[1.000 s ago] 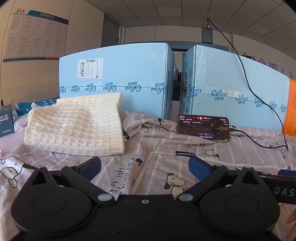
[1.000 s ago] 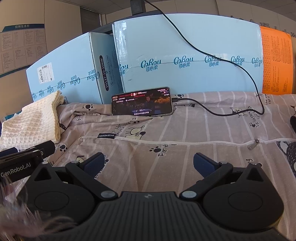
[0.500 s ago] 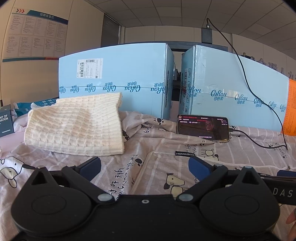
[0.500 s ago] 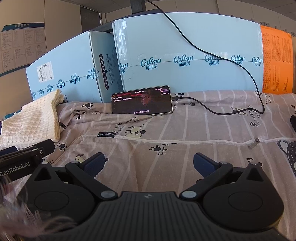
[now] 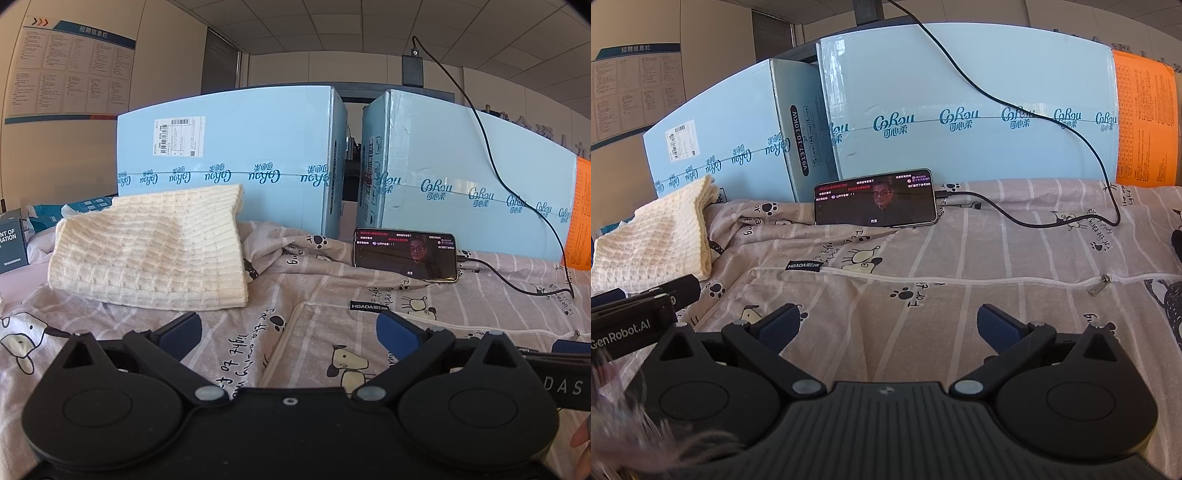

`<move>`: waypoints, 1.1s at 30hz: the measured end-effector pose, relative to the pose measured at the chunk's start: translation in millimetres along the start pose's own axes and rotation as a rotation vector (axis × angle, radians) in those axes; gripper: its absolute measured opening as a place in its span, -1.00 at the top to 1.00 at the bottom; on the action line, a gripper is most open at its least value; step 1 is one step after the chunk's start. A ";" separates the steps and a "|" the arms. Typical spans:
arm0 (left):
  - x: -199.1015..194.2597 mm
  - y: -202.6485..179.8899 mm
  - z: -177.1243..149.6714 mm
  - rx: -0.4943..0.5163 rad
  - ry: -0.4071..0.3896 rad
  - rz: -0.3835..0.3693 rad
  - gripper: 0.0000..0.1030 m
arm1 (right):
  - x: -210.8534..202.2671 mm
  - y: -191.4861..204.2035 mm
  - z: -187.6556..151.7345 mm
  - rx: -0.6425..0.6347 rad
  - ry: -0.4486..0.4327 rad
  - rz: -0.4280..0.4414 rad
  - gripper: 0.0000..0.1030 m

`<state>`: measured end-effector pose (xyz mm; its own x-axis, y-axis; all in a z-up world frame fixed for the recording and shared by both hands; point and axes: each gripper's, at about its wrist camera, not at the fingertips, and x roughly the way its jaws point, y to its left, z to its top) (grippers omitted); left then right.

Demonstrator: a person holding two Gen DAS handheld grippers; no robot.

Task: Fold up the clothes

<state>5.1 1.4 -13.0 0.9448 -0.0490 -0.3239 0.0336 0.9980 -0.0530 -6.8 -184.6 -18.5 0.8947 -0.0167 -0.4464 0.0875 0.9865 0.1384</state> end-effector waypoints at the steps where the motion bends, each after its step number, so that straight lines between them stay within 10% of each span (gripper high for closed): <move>1: 0.0 0.0 0.0 0.000 0.000 0.000 -1.00 | -0.1 -0.1 0.0 0.000 0.001 0.000 -1.00; 33: 1.5 -0.2 -0.4 0.005 0.002 0.009 -1.00 | 0.4 1.7 -0.9 -0.011 0.008 0.001 -1.00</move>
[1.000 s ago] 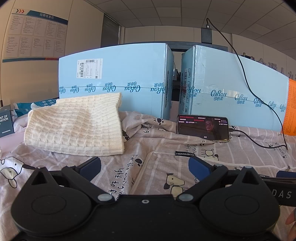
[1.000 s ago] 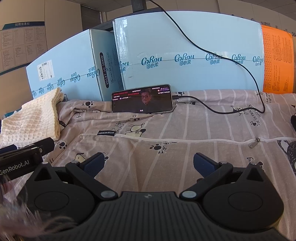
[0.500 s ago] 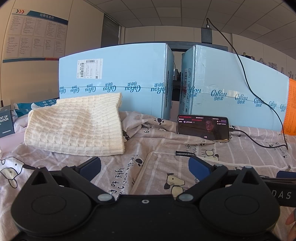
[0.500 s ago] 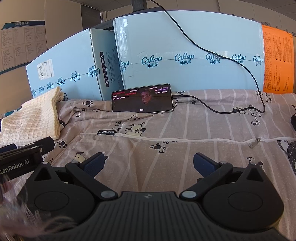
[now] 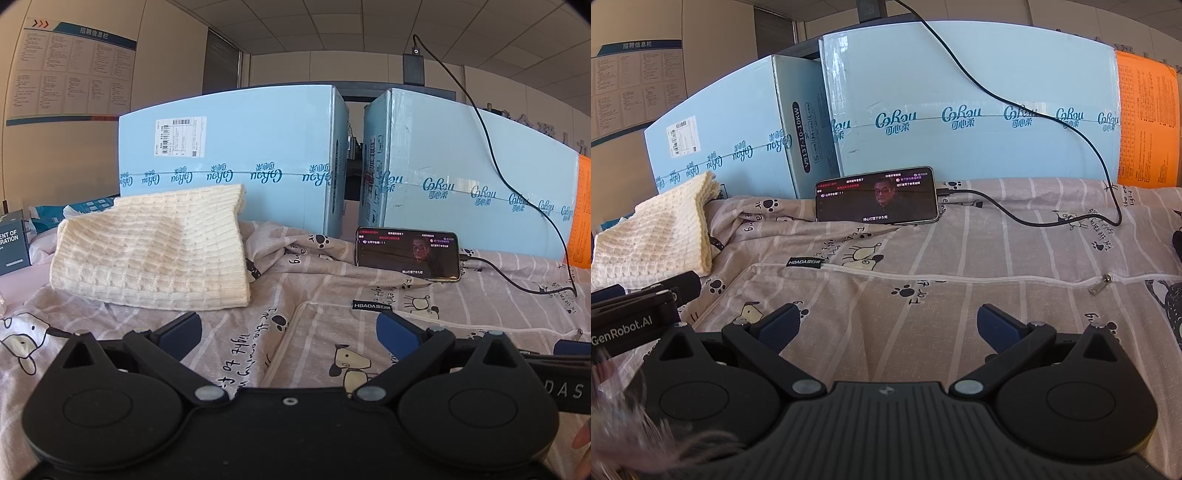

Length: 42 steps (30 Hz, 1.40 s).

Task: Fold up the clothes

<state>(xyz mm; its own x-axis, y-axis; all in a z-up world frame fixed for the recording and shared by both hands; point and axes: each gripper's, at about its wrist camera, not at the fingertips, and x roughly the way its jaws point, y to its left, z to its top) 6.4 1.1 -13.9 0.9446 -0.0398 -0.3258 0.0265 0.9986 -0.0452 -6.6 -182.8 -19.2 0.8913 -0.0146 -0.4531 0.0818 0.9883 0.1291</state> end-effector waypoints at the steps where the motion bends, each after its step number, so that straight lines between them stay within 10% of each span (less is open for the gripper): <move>1: -0.1 0.0 0.0 0.000 0.000 0.000 -1.00 | 0.1 0.5 0.0 -0.001 0.000 0.000 -1.00; 42: 0.4 1.2 -0.4 -0.007 -0.001 0.000 -1.00 | 1.0 -4.3 1.7 0.003 0.002 -0.049 -1.00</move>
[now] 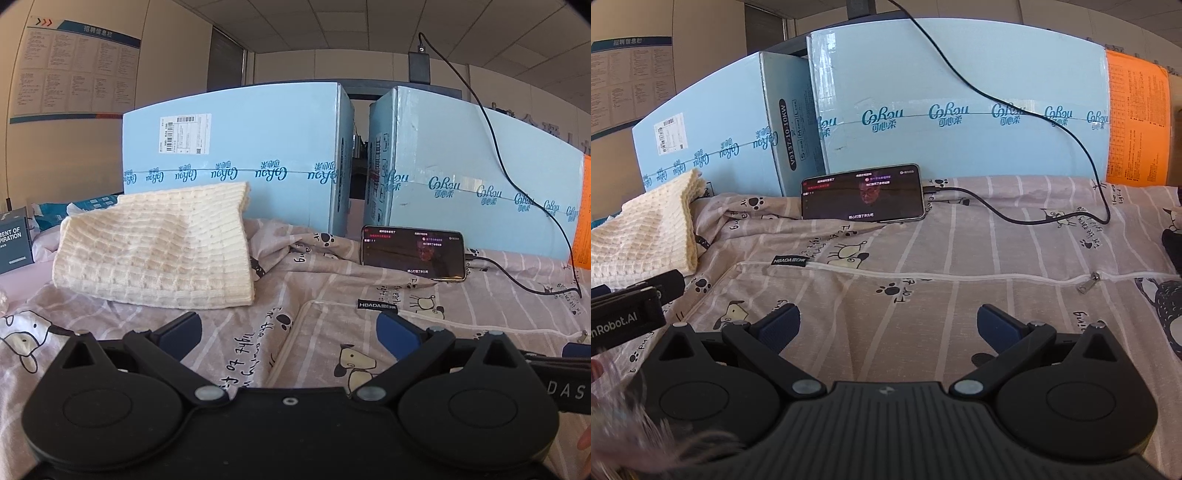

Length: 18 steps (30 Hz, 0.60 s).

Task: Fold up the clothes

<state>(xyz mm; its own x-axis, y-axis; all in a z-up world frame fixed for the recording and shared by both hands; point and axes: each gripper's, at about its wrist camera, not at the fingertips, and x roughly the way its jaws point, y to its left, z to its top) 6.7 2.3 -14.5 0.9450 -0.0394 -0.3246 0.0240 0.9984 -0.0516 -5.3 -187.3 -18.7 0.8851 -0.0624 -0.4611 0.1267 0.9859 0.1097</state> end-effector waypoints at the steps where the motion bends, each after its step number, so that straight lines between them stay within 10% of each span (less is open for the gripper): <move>1: -1.3 -0.2 0.1 -0.001 -0.007 -0.010 -1.00 | -1.3 -1.2 0.2 0.004 -0.006 -0.006 -1.00; 18: -16.8 -2.0 13.7 -0.071 -0.009 -0.209 -1.00 | -46.8 -28.1 6.0 0.078 -0.089 -0.125 -1.00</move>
<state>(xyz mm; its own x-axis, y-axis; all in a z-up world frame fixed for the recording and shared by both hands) -4.7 1.6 4.1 0.9247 -0.2449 -0.2914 0.1974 0.9631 -0.1831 -47.6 -213.0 5.1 0.8959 -0.2012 -0.3961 0.2699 0.9546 0.1257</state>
